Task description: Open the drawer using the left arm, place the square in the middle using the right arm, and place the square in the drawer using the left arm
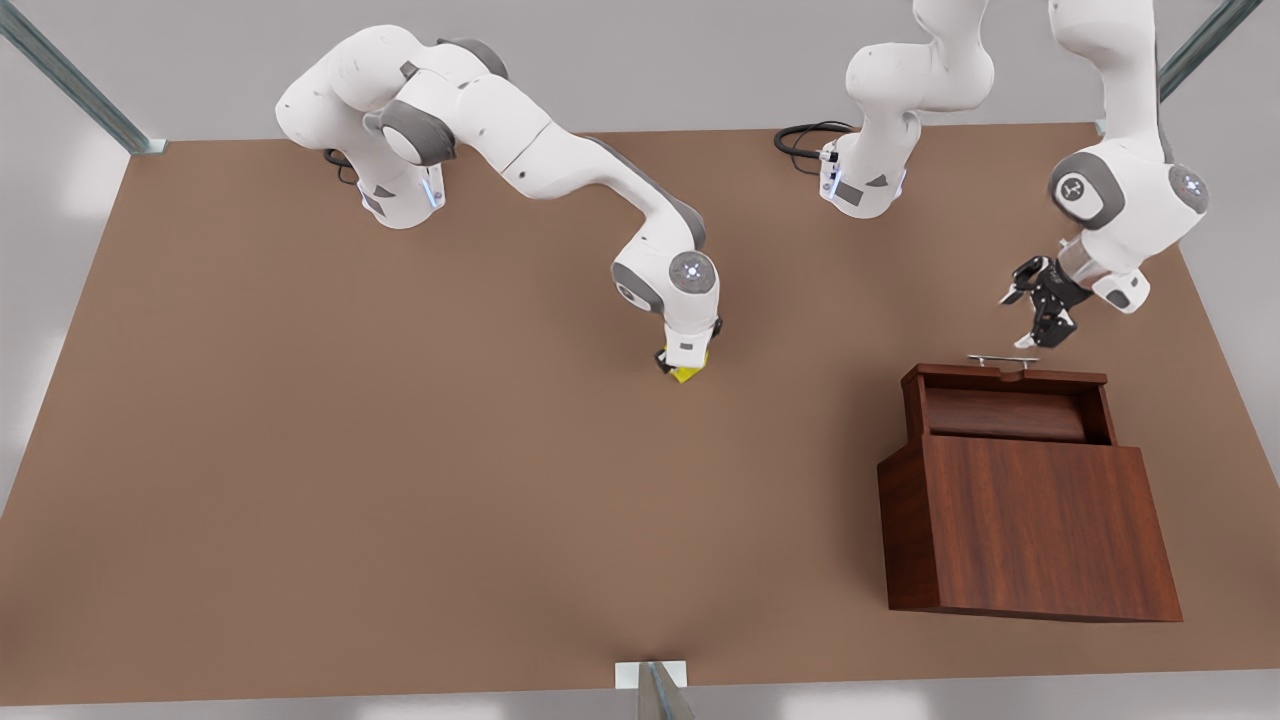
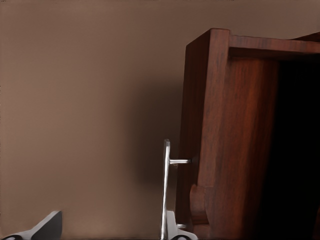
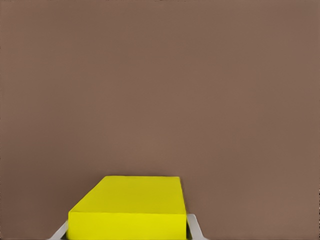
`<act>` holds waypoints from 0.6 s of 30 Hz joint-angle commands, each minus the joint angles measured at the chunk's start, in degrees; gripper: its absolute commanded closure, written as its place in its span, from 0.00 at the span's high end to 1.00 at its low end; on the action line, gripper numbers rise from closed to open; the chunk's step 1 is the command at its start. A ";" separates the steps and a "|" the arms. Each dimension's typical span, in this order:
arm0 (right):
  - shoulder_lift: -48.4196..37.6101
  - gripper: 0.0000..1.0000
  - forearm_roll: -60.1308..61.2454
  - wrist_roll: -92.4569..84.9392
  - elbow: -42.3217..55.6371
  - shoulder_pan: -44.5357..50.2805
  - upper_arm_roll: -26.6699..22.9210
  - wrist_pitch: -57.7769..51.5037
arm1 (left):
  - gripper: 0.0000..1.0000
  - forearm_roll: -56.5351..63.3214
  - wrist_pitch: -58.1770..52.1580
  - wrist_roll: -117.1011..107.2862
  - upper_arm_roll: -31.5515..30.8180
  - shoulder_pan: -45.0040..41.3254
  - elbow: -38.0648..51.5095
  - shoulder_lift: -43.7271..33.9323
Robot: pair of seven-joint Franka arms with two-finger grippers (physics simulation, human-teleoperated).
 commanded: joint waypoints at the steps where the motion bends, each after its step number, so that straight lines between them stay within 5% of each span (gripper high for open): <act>1: 0.08 0.96 0.00 0.00 0.35 0.00 0.00 0.09 | 1.00 6.01 -0.57 0.27 -0.09 -0.24 0.50 -0.05; 6: -2.55 1.00 0.00 -0.44 0.01 -0.79 -0.09 -0.18 | 1.00 7.08 -14.02 14.59 -8.26 -1.47 22.28 7.76; 9: -12.56 1.00 -0.09 -0.70 -5.34 -3.25 0.26 -1.05 | 1.00 6.64 -25.78 29.26 -14.41 -1.47 40.03 16.03; 13: -34.63 1.00 -0.26 -1.32 -24.96 -25.21 2.81 -4.56 | 1.00 6.82 -34.94 45.80 -20.65 -1.56 53.41 21.39; 18: -42.72 1.00 -1.05 -3.78 -21.70 -52.03 2.55 -21.01 | 1.00 10.69 -36.70 47.29 -31.47 -8.76 59.30 26.93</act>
